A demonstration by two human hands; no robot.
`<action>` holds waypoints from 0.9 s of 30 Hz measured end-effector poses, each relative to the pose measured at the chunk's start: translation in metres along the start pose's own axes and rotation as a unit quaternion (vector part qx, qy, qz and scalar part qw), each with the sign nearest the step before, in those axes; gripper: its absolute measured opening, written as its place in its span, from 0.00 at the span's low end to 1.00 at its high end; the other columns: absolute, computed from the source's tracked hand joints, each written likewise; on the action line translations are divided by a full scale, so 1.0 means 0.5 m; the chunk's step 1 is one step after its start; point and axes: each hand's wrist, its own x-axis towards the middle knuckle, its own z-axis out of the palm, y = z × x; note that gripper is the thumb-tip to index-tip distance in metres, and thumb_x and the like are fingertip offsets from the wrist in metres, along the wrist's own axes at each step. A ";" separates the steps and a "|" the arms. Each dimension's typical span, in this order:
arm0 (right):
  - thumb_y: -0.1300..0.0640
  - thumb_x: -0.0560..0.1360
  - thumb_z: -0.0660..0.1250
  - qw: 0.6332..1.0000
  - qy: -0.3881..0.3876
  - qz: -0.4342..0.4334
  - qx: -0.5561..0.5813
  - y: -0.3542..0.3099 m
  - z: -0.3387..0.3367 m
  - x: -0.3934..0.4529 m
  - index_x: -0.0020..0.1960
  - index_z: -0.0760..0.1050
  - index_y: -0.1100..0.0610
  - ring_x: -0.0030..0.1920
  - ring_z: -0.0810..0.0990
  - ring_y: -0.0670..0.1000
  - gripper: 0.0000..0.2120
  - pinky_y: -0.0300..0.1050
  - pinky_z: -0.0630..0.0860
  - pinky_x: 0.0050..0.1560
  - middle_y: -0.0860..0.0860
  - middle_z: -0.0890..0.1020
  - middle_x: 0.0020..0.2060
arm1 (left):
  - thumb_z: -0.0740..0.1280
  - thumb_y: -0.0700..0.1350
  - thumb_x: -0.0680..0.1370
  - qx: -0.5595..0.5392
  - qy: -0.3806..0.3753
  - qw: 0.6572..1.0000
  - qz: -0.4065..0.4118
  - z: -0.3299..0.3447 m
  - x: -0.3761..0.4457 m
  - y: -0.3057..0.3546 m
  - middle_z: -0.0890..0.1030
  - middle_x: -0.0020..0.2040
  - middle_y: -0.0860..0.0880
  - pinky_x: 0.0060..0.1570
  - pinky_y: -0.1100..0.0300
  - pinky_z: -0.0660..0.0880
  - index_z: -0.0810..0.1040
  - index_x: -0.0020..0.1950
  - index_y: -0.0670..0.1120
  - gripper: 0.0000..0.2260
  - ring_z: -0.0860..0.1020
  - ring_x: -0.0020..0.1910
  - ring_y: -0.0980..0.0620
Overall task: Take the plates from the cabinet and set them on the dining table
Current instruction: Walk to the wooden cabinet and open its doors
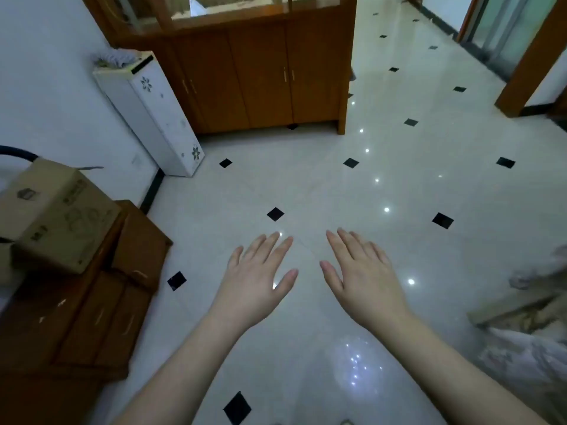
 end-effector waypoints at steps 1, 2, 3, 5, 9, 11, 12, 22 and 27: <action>0.41 0.78 0.48 1.000 -0.011 -0.002 0.001 -0.005 0.009 0.016 0.71 0.68 0.55 0.67 0.73 0.55 0.29 0.54 0.67 0.66 0.54 0.75 0.68 | 0.38 0.67 0.74 -0.002 -0.006 1.000 -0.004 0.009 0.009 -0.005 0.52 0.79 0.56 0.75 0.48 0.50 0.49 0.78 0.59 0.33 0.50 0.78 0.54; 0.41 0.78 0.48 1.000 -0.017 0.001 0.001 -0.011 0.014 0.037 0.71 0.69 0.55 0.66 0.74 0.56 0.28 0.54 0.68 0.66 0.54 0.75 0.67 | 0.38 0.67 0.75 -0.002 0.003 1.000 -0.005 0.020 0.021 -0.011 0.52 0.79 0.56 0.75 0.48 0.50 0.49 0.78 0.59 0.32 0.50 0.78 0.54; 0.42 0.78 0.49 1.000 -0.021 -0.001 -0.003 -0.017 0.024 0.054 0.71 0.69 0.55 0.66 0.75 0.56 0.28 0.54 0.69 0.65 0.55 0.76 0.66 | 0.38 0.67 0.75 -0.001 0.004 1.000 -0.010 0.031 0.033 -0.019 0.52 0.79 0.56 0.75 0.49 0.49 0.49 0.78 0.59 0.32 0.49 0.78 0.55; 0.42 0.78 0.49 1.000 -0.018 -0.013 -0.021 -0.023 0.050 0.091 0.70 0.70 0.55 0.65 0.76 0.56 0.28 0.54 0.70 0.64 0.55 0.76 0.66 | 0.38 0.67 0.74 -0.017 0.001 1.000 -0.020 0.051 0.057 -0.041 0.51 0.79 0.57 0.75 0.50 0.48 0.49 0.78 0.60 0.32 0.49 0.78 0.56; 0.40 0.78 0.47 0.996 -0.057 -0.059 -0.026 -0.023 0.091 0.178 0.73 0.67 0.55 0.68 0.72 0.56 0.30 0.52 0.66 0.67 0.54 0.72 0.69 | 0.39 0.67 0.75 -0.047 -0.005 0.998 -0.028 0.074 0.124 -0.117 0.51 0.79 0.57 0.75 0.50 0.48 0.49 0.78 0.60 0.31 0.48 0.78 0.56; 0.39 0.77 0.45 0.993 -0.090 -0.075 -0.024 -0.024 0.105 0.231 0.73 0.65 0.55 0.69 0.70 0.56 0.32 0.51 0.64 0.69 0.54 0.71 0.71 | 0.40 0.66 0.75 -0.050 -0.006 0.998 -0.025 0.072 0.167 -0.161 0.52 0.79 0.56 0.75 0.49 0.48 0.50 0.78 0.59 0.31 0.48 0.78 0.55; 0.39 0.77 0.45 0.991 -0.104 -0.084 -0.025 -0.027 0.112 0.254 0.73 0.65 0.55 0.69 0.70 0.56 0.32 0.51 0.64 0.69 0.54 0.71 0.71 | 0.40 0.66 0.76 -0.044 -0.014 0.999 -0.021 0.068 0.184 -0.182 0.52 0.79 0.56 0.75 0.48 0.48 0.50 0.78 0.59 0.31 0.48 0.78 0.55; 0.41 0.80 0.47 0.987 -0.140 -0.068 -0.050 -0.092 0.191 0.443 0.70 0.71 0.55 0.64 0.76 0.55 0.28 0.52 0.73 0.64 0.54 0.76 0.67 | 0.45 0.64 0.79 0.016 -0.049 0.998 0.041 0.022 0.375 -0.369 0.59 0.78 0.53 0.72 0.44 0.56 0.56 0.78 0.56 0.28 0.56 0.77 0.49; 0.43 0.79 0.49 0.987 -0.137 -0.034 -0.070 -0.063 0.209 0.545 0.72 0.68 0.56 0.68 0.72 0.56 0.28 0.52 0.63 0.69 0.55 0.72 0.69 | 0.51 0.63 0.78 0.076 -0.045 0.989 0.117 0.013 0.490 -0.408 0.72 0.71 0.49 0.63 0.40 0.70 0.69 0.73 0.53 0.27 0.70 0.70 0.46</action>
